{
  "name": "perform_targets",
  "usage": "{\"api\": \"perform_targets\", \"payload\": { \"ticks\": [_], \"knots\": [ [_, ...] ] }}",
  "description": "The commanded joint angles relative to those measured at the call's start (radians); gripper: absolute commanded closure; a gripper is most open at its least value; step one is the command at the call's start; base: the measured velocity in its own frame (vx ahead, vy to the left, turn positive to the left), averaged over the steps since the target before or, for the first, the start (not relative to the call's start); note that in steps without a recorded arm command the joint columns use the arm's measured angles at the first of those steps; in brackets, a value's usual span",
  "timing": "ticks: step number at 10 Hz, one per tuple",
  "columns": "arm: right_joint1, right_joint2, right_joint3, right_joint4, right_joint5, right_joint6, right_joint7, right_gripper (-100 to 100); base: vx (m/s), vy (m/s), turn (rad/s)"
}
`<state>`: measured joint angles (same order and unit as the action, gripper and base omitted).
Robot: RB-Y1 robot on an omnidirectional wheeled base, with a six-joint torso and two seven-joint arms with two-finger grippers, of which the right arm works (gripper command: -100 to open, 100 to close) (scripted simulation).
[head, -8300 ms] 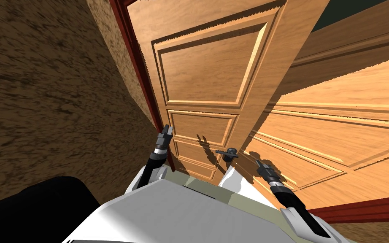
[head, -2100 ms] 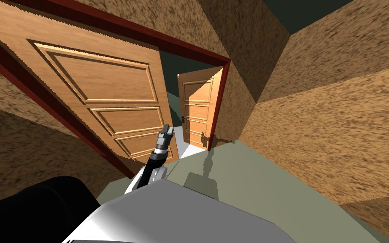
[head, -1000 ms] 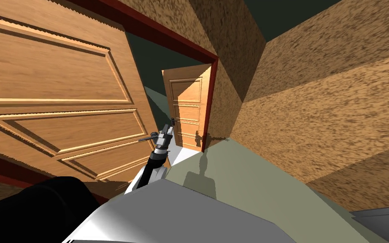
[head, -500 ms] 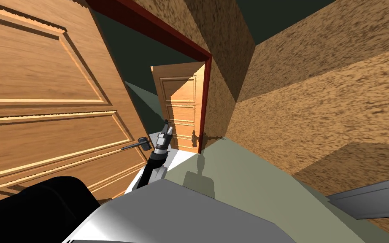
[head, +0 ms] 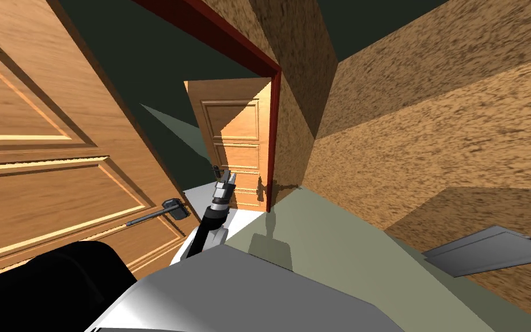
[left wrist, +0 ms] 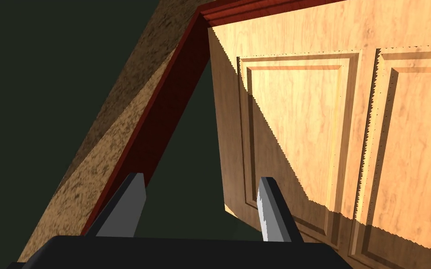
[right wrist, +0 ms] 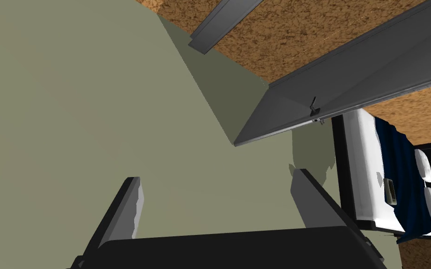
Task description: Push the door open
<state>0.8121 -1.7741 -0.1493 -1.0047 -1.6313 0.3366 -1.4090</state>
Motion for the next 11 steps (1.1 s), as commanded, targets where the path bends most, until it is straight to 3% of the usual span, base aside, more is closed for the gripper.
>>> {"api": "perform_targets", "payload": {
  "ticks": [1, 8, 9, 10, 11],
  "knots": [
    [0.007, -0.019, 0.001, 0.002, -0.030, 0.023, -0.015, -100, 0.117, 0.014, -0.139],
    [0.092, -0.128, -0.025, -0.006, -0.172, 0.126, -0.114, -100, 0.133, 0.032, -0.167],
    [0.092, -0.128, -0.021, -0.006, -0.172, 0.126, -0.114, -100, 0.087, 0.032, -0.071],
    [0.107, -0.147, -0.029, -0.007, -0.198, 0.145, -0.132, -100, 0.099, 0.028, -0.117],
    [0.107, -0.147, -0.029, -0.007, -0.197, 0.145, -0.132, -100, 0.081, 0.031, -0.075]
  ]
}}
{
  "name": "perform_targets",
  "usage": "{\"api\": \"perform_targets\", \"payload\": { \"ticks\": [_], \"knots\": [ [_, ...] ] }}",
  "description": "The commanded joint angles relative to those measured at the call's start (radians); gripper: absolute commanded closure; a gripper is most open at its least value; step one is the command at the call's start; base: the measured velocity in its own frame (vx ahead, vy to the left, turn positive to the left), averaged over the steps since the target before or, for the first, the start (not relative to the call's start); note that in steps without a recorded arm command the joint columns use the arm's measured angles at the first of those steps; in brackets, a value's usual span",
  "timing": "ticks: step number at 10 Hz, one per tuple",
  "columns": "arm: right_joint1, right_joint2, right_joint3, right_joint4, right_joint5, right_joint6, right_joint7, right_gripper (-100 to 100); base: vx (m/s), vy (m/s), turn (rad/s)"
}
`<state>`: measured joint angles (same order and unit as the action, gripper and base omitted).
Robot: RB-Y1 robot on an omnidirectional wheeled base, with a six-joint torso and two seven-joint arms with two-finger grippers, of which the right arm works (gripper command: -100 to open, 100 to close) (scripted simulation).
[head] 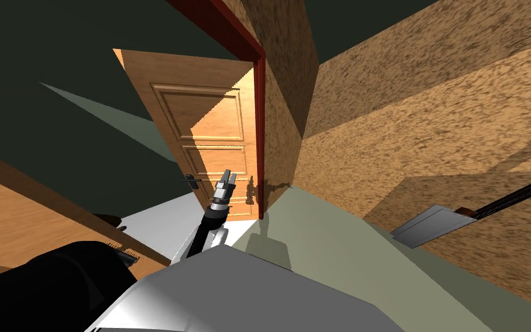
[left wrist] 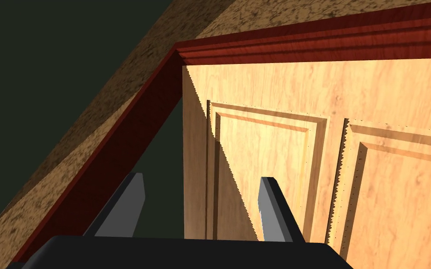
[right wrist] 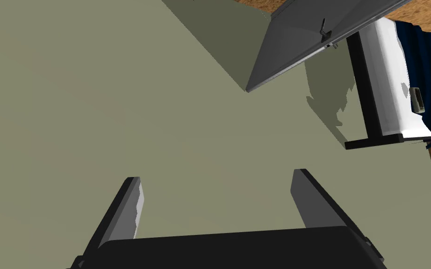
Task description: Push the door open
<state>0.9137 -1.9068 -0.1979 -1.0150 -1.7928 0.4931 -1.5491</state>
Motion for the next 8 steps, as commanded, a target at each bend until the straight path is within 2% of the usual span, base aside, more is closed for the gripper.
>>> {"api": "perform_targets", "payload": {
  "ticks": [1, 2, 3, 4, 6, 7, 8],
  "knots": [
    [0.006, -0.015, 0.019, 0.003, -0.036, -0.012, 0.008, -100, 0.026, 0.012, 0.002],
    [0.013, -0.025, 0.017, 0.003, -0.049, -0.002, -0.001, -100, 0.029, 0.009, -0.055],
    [0.037, -0.054, 0.010, 0.001, -0.088, 0.026, -0.028, -100, 0.133, 0.035, -0.238],
    [0.037, -0.054, 0.010, 0.001, -0.088, 0.026, -0.028, -100, 0.114, 0.052, -0.158],
    [0.052, -0.074, 0.005, -0.001, -0.114, 0.045, -0.046, -100, 0.078, 0.028, -0.085],
    [0.068, -0.094, 0.001, -0.002, -0.140, 0.063, -0.064, -100, 0.122, 0.055, -0.173],
    [0.068, -0.094, 0.001, -0.002, -0.140, 0.063, -0.064, -100, 0.092, 0.050, -0.086]
  ]
}}
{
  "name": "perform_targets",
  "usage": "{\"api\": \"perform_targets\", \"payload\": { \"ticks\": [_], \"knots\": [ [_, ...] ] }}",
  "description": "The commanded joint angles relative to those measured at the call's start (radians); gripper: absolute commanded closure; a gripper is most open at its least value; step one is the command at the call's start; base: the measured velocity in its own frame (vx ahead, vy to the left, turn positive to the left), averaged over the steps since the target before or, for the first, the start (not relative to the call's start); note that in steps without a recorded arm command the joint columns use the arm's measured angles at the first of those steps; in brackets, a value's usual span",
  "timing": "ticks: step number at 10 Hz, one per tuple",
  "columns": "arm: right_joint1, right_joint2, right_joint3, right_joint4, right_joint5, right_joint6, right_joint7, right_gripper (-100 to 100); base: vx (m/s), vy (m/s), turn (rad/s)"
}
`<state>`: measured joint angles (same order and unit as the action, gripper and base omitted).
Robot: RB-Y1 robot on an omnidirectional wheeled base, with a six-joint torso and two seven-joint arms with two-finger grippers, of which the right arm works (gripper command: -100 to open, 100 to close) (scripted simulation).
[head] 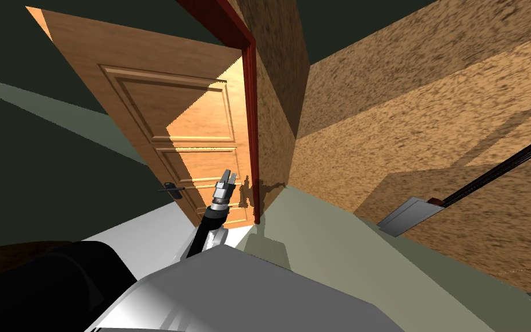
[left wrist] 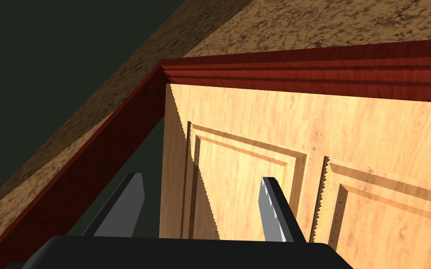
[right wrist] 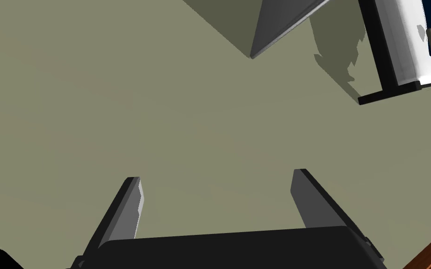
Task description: Push the door open
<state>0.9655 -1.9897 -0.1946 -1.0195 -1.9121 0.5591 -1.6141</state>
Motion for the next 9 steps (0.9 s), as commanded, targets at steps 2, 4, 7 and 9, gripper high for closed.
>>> {"api": "perform_targets", "payload": {
  "ticks": [2, 4, 7, 9],
  "knots": [
    [0.031, -0.031, -0.007, 0.001, -0.046, 0.016, -0.017, -100, 0.061, 0.029, -0.091],
    [0.055, -0.060, -0.014, -0.001, -0.085, 0.044, -0.044, -100, 0.093, 0.046, -0.145],
    [0.095, -0.109, -0.024, -0.004, -0.150, 0.091, -0.090, -100, 0.130, 0.085, -0.188],
    [0.110, -0.128, -0.029, -0.006, -0.175, 0.110, -0.108, -100, 0.110, 0.067, -0.134]
  ]
}}
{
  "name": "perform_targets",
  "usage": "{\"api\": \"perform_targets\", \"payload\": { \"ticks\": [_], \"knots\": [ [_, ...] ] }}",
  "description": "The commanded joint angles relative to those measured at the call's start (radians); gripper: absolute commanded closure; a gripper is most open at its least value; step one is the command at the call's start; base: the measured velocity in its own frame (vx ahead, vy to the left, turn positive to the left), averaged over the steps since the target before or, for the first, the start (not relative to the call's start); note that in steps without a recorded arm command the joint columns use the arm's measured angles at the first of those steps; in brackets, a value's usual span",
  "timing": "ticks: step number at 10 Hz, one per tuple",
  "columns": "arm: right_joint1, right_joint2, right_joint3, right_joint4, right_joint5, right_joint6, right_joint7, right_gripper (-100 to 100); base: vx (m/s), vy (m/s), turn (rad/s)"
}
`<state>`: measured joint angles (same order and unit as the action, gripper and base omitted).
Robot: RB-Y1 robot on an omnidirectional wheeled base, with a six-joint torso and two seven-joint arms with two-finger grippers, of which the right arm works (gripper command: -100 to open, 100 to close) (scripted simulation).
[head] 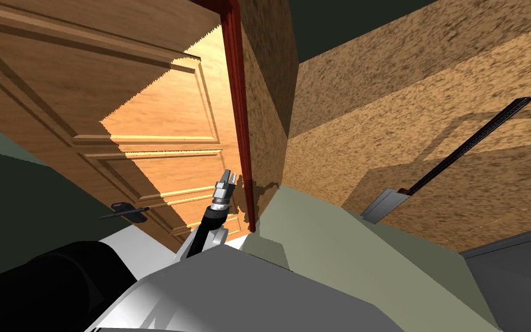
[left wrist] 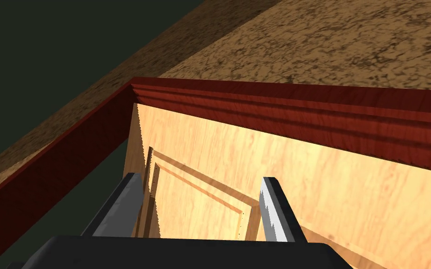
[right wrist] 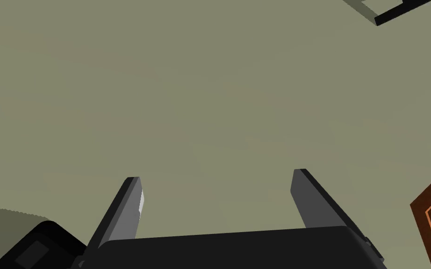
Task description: Push the door open
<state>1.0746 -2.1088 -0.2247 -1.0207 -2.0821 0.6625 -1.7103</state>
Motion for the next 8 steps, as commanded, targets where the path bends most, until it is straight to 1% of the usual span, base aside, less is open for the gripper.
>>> {"api": "perform_targets", "payload": {
  "ticks": [1, 2, 3, 5, 6, 8],
  "knots": [
    [0.017, -0.029, -0.003, -0.006, -0.031, 0.025, -0.031, -100, 0.096, 0.058, -0.171],
    [0.025, -0.038, -0.005, -0.006, -0.044, 0.035, -0.040, -100, 0.087, 0.078, -0.165],
    [0.041, -0.058, -0.010, -0.008, -0.070, 0.053, -0.058, -100, 0.101, 0.091, -0.201],
    [0.057, -0.077, -0.014, -0.009, -0.096, 0.072, -0.076, -100, 0.101, 0.074, -0.132],
    [0.072, -0.097, -0.018, -0.010, -0.122, 0.091, -0.095, -100, 0.100, 0.076, -0.174],
    [0.088, -0.116, -0.023, -0.012, -0.147, 0.110, -0.113, -100, 0.070, 0.085, -0.135]
  ]
}}
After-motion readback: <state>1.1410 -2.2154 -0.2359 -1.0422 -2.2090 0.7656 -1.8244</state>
